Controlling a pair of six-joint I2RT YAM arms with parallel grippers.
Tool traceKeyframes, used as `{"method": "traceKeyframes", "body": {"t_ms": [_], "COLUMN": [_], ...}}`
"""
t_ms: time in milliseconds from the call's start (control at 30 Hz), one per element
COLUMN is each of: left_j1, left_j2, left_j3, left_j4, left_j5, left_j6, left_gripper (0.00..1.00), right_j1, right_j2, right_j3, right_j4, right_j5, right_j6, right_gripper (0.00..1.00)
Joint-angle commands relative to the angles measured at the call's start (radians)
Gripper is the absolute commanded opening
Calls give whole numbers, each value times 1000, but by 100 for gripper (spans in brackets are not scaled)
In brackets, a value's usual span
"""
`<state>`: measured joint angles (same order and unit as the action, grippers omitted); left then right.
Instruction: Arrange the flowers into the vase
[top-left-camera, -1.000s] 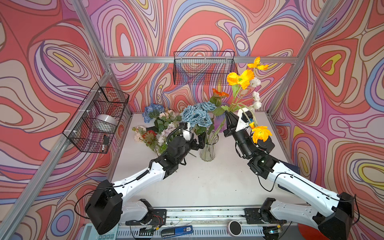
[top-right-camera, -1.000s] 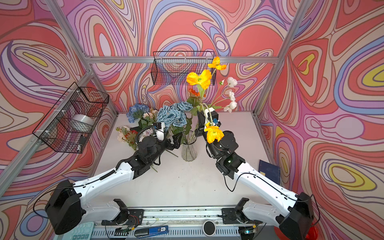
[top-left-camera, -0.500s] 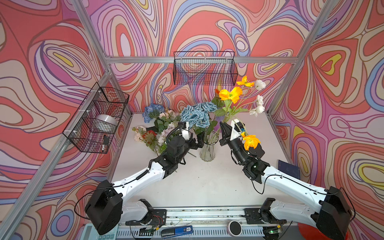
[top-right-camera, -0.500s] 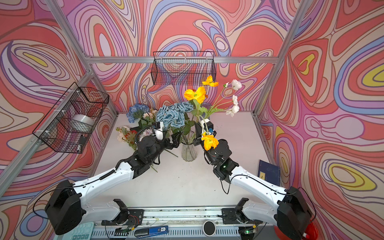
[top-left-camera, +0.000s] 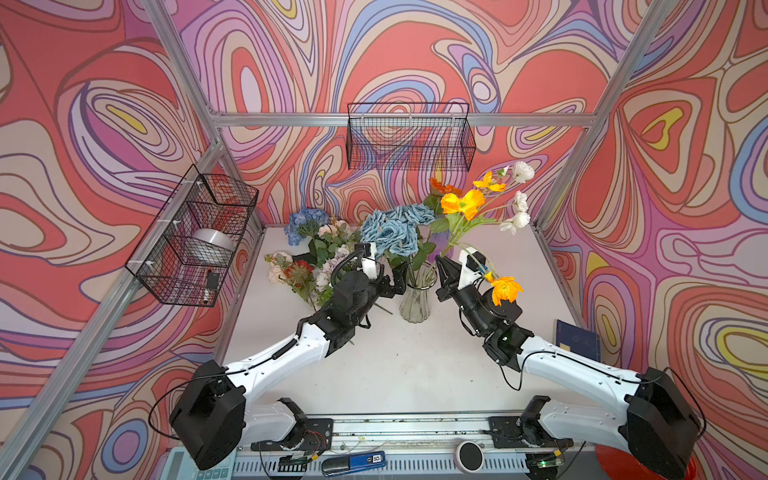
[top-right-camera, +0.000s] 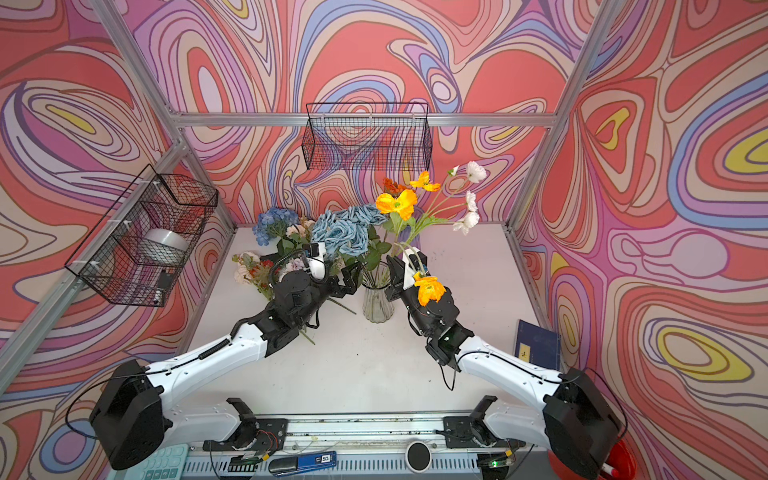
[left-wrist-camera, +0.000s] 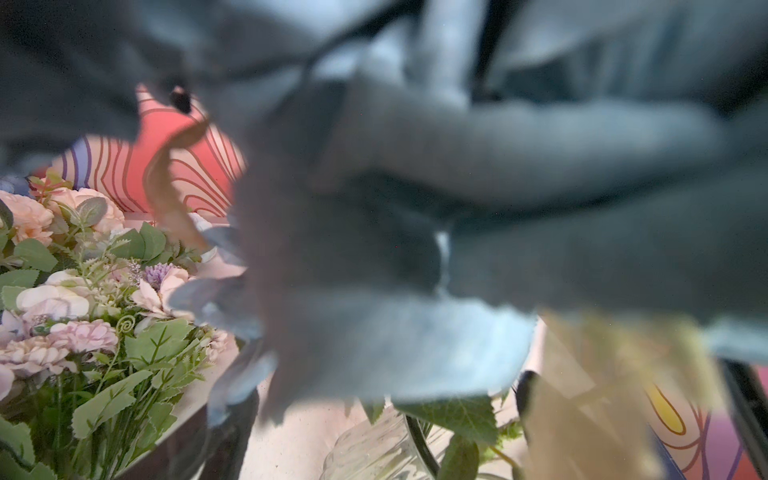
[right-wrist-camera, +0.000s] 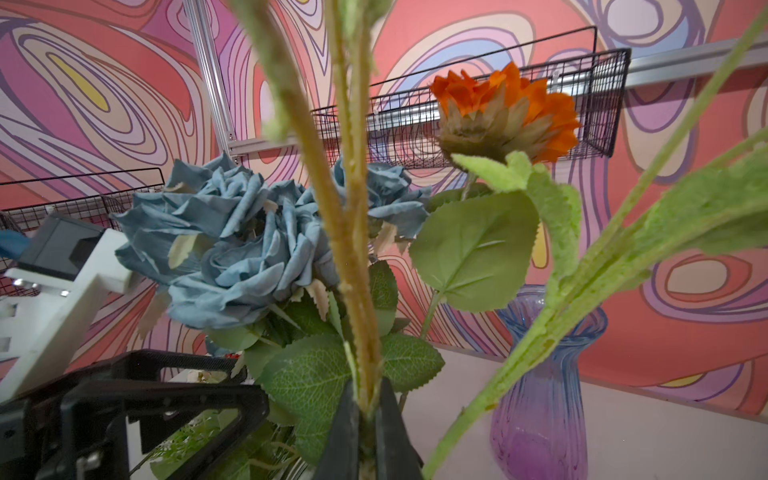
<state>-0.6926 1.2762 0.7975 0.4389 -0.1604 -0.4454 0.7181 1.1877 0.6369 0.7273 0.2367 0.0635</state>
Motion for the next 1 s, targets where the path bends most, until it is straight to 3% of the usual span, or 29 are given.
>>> {"method": "traceKeyframes", "body": {"t_ms": [0, 333, 633, 967], "left_j1": [7, 7, 8, 16], "left_j2": [-15, -26, -37, -76], "left_j3": [-11, -21, -29, -38], "left_j4": [38, 40, 41, -8], "left_j5": [0, 1, -3, 0], "left_j6": [-9, -8, -5, -10], "left_gripper": [100, 100, 100, 100], "right_j1": [-11, -25, -24, -25], "right_j2": [22, 91, 40, -126], "right_j3": [-24, -35, -34, -54], "right_j4": [-10, -24, -102, -356], "right_j5": [-42, -77, -100, -130], "right_j6": [55, 87, 99, 125], "right_gripper": [0, 1, 27, 50]}}
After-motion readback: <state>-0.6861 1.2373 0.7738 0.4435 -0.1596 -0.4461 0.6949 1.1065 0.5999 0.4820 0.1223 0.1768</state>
